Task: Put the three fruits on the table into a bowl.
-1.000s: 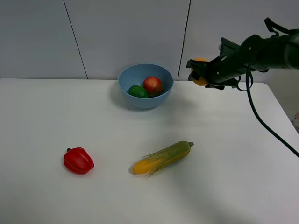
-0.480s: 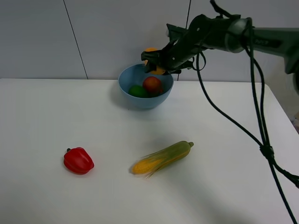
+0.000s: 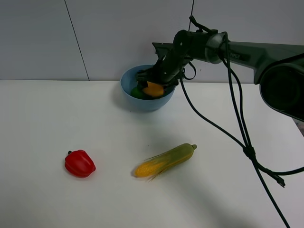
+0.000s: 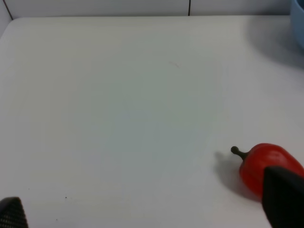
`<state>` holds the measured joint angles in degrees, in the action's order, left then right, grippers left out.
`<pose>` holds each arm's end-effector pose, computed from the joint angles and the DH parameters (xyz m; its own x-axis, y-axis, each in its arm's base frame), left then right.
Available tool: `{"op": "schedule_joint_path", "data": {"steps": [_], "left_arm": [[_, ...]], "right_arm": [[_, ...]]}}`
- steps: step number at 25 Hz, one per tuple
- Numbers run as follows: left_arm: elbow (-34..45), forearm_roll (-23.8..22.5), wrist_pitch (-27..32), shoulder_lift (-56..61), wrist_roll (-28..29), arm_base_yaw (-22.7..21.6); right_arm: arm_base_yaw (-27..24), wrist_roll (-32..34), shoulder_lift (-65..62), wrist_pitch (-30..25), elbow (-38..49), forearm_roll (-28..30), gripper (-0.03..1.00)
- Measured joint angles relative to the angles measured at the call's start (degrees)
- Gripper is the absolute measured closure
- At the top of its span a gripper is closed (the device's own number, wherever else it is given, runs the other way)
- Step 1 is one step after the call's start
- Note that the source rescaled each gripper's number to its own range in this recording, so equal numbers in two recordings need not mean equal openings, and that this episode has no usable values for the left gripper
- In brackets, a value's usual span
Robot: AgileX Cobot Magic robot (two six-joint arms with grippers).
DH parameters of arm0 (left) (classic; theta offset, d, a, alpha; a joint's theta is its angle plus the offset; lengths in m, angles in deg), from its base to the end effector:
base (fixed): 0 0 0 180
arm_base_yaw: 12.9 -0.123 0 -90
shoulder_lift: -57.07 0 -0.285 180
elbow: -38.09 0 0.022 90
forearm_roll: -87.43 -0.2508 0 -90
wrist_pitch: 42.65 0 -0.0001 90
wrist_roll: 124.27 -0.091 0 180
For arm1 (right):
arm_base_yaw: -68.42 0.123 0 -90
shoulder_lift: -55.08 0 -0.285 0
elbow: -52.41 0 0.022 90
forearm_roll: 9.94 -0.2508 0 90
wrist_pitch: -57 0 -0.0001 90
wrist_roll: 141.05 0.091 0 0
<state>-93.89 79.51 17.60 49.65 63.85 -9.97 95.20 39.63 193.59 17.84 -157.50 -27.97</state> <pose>-0.0065 0.0112 0.2813 -0.4239 -0.0506 -0.9043 -0.0882 0.9960 -0.0144 0.4451 0.2446 0.1783 -0.8564 -0.1508 -0.4939 -0.3302 0.8952 0.2992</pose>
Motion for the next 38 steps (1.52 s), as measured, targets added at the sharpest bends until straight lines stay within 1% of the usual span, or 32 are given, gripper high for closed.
{"op": "schedule_joint_path", "data": {"steps": [1, 5, 11, 14, 16, 20, 23, 25, 28, 29, 33, 36, 38], "left_arm": [[0.0, 0.0, 0.0, 0.0, 0.0, 0.0], [0.0, 0.0, 0.0, 0.0, 0.0, 0.0], [0.0, 0.0, 0.0, 0.0, 0.0, 0.0], [0.0, 0.0, 0.0, 0.0, 0.0, 0.0], [0.0, 0.0, 0.0, 0.0, 0.0, 0.0], [0.0, 0.0, 0.0, 0.0, 0.0, 0.0], [0.0, 0.0, 0.0, 0.0, 0.0, 0.0], [0.0, 0.0, 0.0, 0.0, 0.0, 0.0], [0.0, 0.0, 0.0, 0.0, 0.0, 0.0], [0.0, 0.0, 0.0, 0.0, 0.0, 0.0], [0.0, 0.0, 0.0, 0.0, 0.0, 0.0], [0.0, 0.0, 0.0, 0.0, 0.0, 0.0], [0.0, 0.0, 0.0, 0.0, 0.0, 0.0]], "right_arm": [[0.0, -0.1, 0.0, 0.3, 0.0, 0.4, 0.38], [0.0, -0.7, -0.6, 1.0, 0.0, 2.1, 0.34], [0.0, -2.4, -6.0, 1.3, 0.0, 2.4, 0.34], [-0.2, -3.3, -13.2, 1.4, 0.0, 3.9, 0.34], [-2.1, -3.4, -21.7, 0.8, 0.0, 6.0, 0.34], [-6.7, -1.4, -33.5, -3.6, 0.2, 10.2, 0.34], [-11.6, -1.0, -42.3, -4.4, 3.6, 11.0, 0.34], [-16.0, -0.7, -49.8, -4.5, 8.4, 11.0, 0.34], [-24.7, -0.7, -61.2, -4.7, 19.8, 11.0, 0.34], [-28.3, -0.7, -65.6, -4.8, 25.4, 10.8, 0.34], [-37.5, -0.7, -84.3, -5.5, 42.7, 9.9, 0.34], [-42.4, 0.0, -98.0, -8.9, 52.8, 9.8, 0.34], [-43.5, 0.0, -104.7, -11.2, 58.5, 9.3, 0.34]]}}
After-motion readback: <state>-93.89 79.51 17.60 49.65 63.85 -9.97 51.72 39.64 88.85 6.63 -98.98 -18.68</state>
